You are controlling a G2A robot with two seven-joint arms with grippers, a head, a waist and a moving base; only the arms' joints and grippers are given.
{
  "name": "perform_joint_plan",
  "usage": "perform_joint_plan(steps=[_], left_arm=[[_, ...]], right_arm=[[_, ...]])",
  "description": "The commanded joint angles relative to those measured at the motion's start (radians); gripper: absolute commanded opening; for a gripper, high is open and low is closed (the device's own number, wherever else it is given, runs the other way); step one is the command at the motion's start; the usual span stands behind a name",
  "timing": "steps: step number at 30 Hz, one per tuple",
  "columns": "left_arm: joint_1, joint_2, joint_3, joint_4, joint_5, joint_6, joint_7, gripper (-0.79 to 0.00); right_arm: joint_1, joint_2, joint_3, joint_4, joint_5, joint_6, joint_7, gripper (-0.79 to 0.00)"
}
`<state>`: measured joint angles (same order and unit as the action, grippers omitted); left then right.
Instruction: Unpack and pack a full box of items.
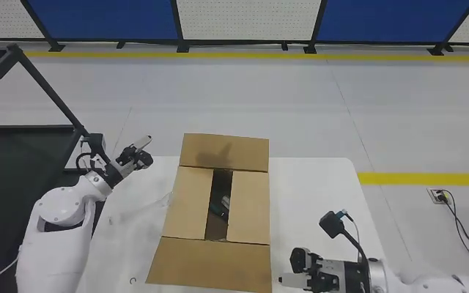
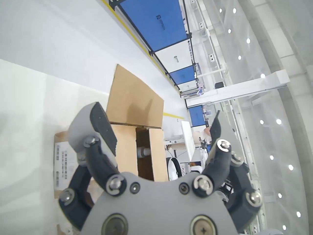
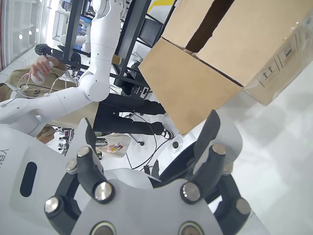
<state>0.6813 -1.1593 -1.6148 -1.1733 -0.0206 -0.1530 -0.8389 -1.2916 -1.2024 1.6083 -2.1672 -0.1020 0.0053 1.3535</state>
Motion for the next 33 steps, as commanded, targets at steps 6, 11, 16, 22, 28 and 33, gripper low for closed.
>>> perform_joint_plan(steps=[6, 11, 16, 22, 28, 33], left_arm=[[0.001, 0.0, -0.001, -0.002, -0.002, 0.001, 0.002, 0.0], [-0.01, -0.002, 0.026, 0.025, -0.009, 0.025, -0.002, 0.0], [-0.119, -0.005, 0.099, 0.17, 0.012, -0.018, -0.066, 0.0], [-0.253, -0.024, 0.212, 0.371, 0.091, -0.099, -0.031, 0.0], [-0.357, -0.058, 0.318, 0.547, 0.126, -0.174, 0.009, 0.0], [-0.413, -0.092, 0.385, 0.646, 0.122, -0.223, 0.054, 0.0]], right_arm=[[0.0, 0.0, -0.001, -0.001, -0.001, 0.002, 0.001, 0.0], [0.0, 0.0, -0.001, -0.001, -0.001, 0.002, 0.001, 0.0], [-0.038, 0.004, 0.006, 0.001, 0.015, -0.003, -0.053, 0.0], [-0.112, 0.014, 0.059, -0.017, 0.046, -0.007, -0.101, 0.0], [-0.176, 0.024, 0.098, -0.048, 0.057, -0.006, -0.132, 0.0], [-0.217, 0.032, 0.129, -0.068, 0.069, -0.005, -0.144, 0.0]])
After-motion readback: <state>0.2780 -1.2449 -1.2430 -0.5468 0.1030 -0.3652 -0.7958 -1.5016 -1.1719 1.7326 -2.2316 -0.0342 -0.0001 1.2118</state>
